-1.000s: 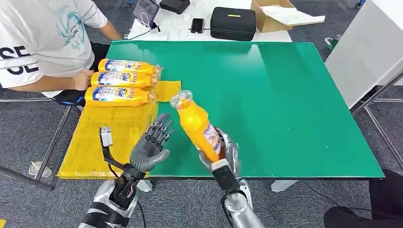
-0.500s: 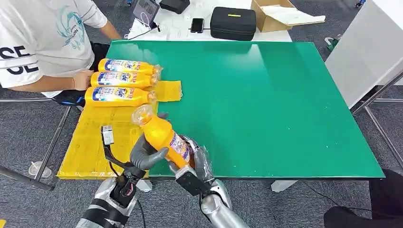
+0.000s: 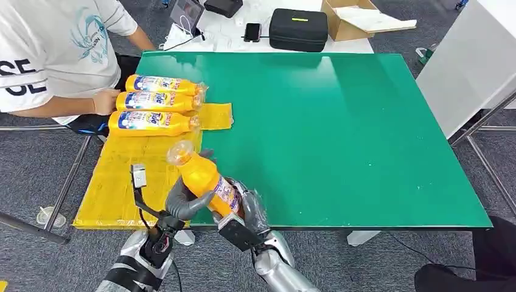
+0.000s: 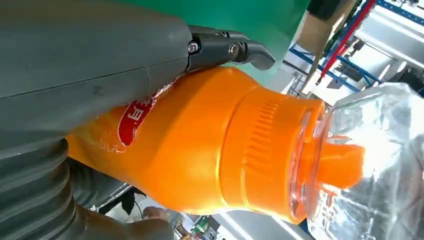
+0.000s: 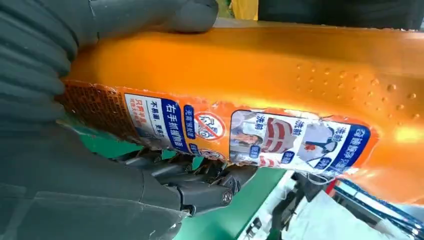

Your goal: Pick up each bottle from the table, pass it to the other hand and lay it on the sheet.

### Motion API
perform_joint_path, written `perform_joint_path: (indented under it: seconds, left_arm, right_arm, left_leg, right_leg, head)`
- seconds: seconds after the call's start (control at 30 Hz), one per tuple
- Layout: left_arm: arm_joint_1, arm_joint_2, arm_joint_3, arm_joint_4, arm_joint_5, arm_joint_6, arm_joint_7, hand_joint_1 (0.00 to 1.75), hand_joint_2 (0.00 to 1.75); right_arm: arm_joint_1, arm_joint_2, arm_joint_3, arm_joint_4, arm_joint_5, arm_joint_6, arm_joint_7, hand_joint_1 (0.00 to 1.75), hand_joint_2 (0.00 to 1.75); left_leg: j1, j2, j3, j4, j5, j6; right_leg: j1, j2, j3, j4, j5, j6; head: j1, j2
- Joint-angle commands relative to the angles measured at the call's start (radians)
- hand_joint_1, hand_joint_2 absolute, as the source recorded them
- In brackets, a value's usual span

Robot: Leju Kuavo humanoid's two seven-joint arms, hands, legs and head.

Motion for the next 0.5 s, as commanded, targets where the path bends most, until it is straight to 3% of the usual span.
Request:
perform_joint_path:
  seconds: [0.03,0.07,0.17,0.2,0.23,0.37,0.5]
  left_arm:
    - [-0.075,-0.011,-0.09,0.073,-0.02,0.013,0.002,0.0,1.75]
    - [-0.075,-0.011,-0.09,0.073,-0.021,0.013,0.001,0.0,1.75]
    - [-0.073,-0.012,-0.085,0.067,-0.019,0.006,-0.011,0.03,1.75]
    - [-0.071,-0.013,-0.081,0.062,-0.021,0.011,-0.014,0.4,1.75]
    - [-0.067,-0.013,-0.08,0.054,-0.024,0.012,-0.015,1.75,1.75]
    - [-0.058,-0.016,-0.065,0.022,-0.049,0.032,-0.029,1.75,1.75]
    - [-0.055,-0.018,-0.053,0.009,-0.061,0.037,-0.031,1.75,1.75]
  right_arm:
    - [-0.025,0.019,0.156,0.123,-0.025,0.025,0.029,1.75,1.75]
    - [-0.026,0.019,0.158,0.124,-0.027,0.024,0.029,1.75,1.75]
    - [-0.035,0.019,0.175,0.135,-0.039,0.031,0.044,1.75,1.75]
    - [-0.036,0.019,0.175,0.137,-0.044,0.03,0.045,1.75,1.75]
    - [-0.038,0.019,0.179,0.142,-0.05,0.029,0.042,1.75,1.75]
    - [-0.045,0.019,0.182,0.146,-0.075,0.028,0.033,1.75,1.75]
    - [-0.048,0.019,0.168,0.143,-0.085,0.032,0.028,1.75,1.75]
  left_leg:
    - [0.0,-0.001,0.002,0.0,-0.001,0.0]
    - [0.001,-0.001,0.007,0.001,-0.003,0.001]
    - [0.001,-0.001,0.003,0.0,-0.001,0.001]
    - [0.0,-0.001,0.002,0.0,0.0,0.0]
    - [0.001,-0.001,0.007,0.001,-0.003,0.001]
    - [0.0,-0.001,0.002,0.0,-0.001,0.001]
    - [0.001,-0.001,0.007,0.001,-0.003,0.001]
  right_leg:
    - [0.001,-0.002,0.003,0.0,-0.001,-0.001]
    - [0.002,-0.003,0.009,-0.001,-0.003,-0.002]
    - [0.001,-0.002,0.004,0.0,-0.002,-0.001]
    - [0.0,-0.002,0.002,0.0,-0.001,-0.001]
    - [0.002,-0.003,0.008,0.0,-0.003,-0.002]
    - [0.001,-0.002,0.003,0.0,-0.001,-0.001]
    - [0.002,-0.003,0.008,0.0,-0.003,-0.002]
  head:
    - [0.0,0.0]
    - [0.0,0.0]
    - [0.0,0.0]
    - [0.0,0.0]
    - [0.0,0.0]
    - [0.0,0.0]
    - [0.0,0.0]
